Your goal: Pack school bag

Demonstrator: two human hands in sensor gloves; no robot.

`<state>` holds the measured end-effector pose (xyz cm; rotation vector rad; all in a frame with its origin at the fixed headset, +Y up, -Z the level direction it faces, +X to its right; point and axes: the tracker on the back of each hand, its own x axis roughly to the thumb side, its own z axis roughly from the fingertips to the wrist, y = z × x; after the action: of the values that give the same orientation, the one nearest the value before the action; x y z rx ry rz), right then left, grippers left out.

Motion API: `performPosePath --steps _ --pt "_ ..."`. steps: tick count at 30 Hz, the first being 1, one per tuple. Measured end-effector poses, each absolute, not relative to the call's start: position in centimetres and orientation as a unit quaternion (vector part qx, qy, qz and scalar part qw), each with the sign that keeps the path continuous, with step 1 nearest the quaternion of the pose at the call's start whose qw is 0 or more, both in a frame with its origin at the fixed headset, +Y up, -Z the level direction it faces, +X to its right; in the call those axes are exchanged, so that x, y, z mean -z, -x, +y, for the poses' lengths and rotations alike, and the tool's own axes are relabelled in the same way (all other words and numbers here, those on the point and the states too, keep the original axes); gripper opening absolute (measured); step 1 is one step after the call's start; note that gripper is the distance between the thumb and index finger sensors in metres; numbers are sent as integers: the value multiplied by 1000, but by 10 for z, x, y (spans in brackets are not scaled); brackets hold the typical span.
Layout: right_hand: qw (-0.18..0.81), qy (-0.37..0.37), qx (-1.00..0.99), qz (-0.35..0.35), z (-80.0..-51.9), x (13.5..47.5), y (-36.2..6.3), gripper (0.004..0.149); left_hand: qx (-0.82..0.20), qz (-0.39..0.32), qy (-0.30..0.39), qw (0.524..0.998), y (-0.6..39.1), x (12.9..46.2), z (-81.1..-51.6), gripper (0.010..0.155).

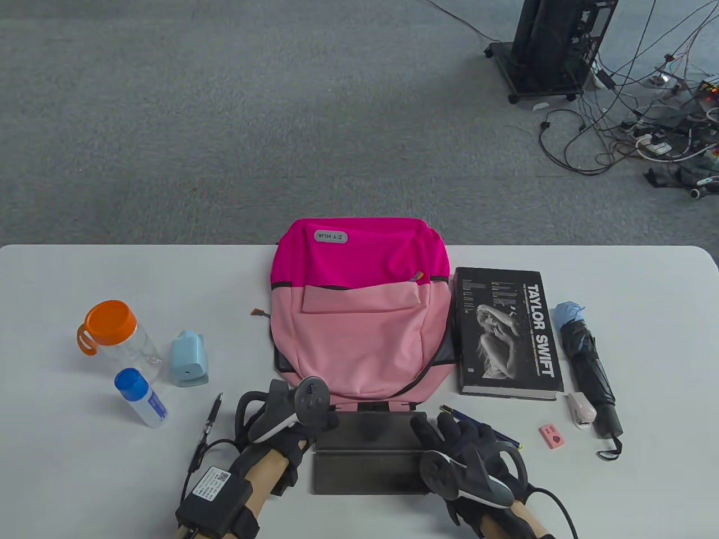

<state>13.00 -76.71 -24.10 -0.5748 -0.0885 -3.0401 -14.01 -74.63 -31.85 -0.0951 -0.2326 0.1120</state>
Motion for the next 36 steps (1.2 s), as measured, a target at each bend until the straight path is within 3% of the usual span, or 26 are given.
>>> performPosePath --steps 4,6,9,14,18,29,36 --pt "3 183 982 -40 -768 245 -133 94 -44 -128 -8 991 145 301 -728 70" --pt "-31 184 981 -44 -769 245 -136 96 -57 -185 -26 981 149 288 -715 78" --pt "-30 184 981 -58 -768 247 -136 99 -63 -247 -1 967 154 263 -705 98" --pt "-34 191 980 -52 -768 248 -136 99 -17 -246 41 968 156 240 -724 115" --pt "-36 195 979 -55 -770 248 -137 100 27 -255 68 964 150 240 -746 116" --pt "-38 197 979 -47 -771 247 -139 98 49 -254 138 956 145 247 -771 121" --pt "-45 199 978 -46 -772 247 -139 98 2 -251 158 955 153 251 -775 119"
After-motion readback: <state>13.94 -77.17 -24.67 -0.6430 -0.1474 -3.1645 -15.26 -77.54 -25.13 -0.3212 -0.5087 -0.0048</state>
